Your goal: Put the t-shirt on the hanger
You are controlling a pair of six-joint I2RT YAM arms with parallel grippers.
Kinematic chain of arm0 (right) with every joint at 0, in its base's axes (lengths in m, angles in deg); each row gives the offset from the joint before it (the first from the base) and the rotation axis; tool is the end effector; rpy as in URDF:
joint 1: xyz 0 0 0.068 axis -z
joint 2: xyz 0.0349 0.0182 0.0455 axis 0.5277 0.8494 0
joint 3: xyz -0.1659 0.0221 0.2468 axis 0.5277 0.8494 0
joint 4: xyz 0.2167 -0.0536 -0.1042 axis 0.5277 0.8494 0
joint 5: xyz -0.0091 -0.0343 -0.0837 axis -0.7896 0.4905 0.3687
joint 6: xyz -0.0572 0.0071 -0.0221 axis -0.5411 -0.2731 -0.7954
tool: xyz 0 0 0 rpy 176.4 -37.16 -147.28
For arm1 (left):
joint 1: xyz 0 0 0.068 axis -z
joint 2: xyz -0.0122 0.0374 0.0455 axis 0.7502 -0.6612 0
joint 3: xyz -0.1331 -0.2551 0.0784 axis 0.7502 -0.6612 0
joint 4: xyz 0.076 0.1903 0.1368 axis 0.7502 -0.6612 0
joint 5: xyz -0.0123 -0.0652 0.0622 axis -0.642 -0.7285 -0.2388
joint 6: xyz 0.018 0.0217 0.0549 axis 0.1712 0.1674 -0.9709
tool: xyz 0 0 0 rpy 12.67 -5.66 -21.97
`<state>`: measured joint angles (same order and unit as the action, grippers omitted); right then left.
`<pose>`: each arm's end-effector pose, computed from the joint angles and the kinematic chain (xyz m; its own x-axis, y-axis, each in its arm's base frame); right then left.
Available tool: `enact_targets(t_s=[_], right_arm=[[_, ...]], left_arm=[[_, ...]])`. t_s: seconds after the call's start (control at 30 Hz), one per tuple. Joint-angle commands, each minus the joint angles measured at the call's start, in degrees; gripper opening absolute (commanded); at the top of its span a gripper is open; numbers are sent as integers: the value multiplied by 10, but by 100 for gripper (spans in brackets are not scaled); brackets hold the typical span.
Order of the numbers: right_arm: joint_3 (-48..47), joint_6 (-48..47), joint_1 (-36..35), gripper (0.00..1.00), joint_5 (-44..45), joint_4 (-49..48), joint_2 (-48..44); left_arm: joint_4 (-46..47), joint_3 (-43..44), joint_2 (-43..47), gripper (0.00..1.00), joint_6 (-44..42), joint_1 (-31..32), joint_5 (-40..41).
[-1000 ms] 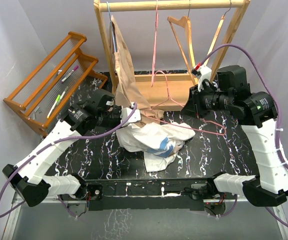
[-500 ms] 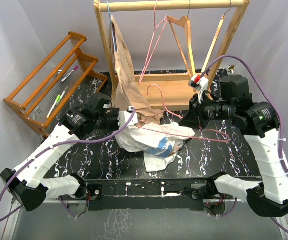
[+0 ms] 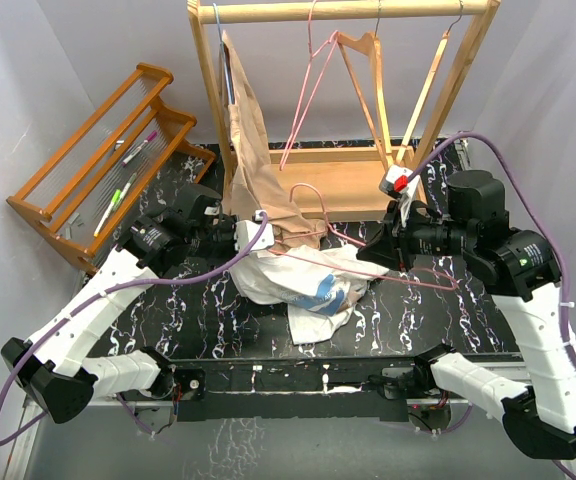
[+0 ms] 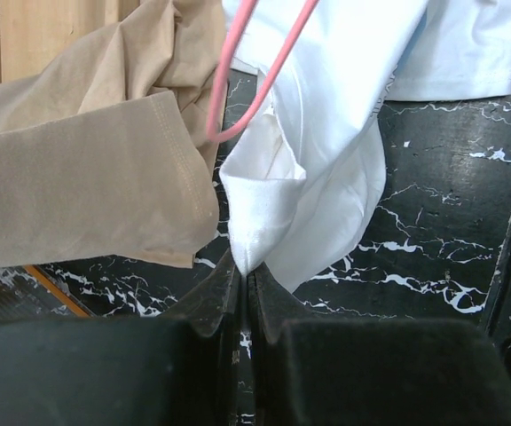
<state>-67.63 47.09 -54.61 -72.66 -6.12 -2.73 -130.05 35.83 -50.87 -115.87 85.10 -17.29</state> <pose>0.0936 0.0727 0.4550 -0.3833 -0.3043 -0.8721 -0.8707 0.4342 0.2312 0.1656 -0.1388 0.3834 0.1648 0.7376 -0.6548 0.8956 0.1663 0.4127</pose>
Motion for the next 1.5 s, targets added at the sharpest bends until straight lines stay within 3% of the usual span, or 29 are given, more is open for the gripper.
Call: enact_targets(t_s=[0.0,0.2,0.87,1.47], right_arm=[[-9,-28,0,8,-39,-78,3],[-10,-60,-1,8,-77,-61,10],[-58,-78,-1,8,-8,28,-10],[-13,-60,-1,8,-77,-21,-21]], left_arm=[[-15,4,11,0,-5,-4,-30],[-11,7,6,0,3,-5,-33],[-24,-10,16,0,15,-14,-42],[-14,8,-4,0,13,-15,-64]])
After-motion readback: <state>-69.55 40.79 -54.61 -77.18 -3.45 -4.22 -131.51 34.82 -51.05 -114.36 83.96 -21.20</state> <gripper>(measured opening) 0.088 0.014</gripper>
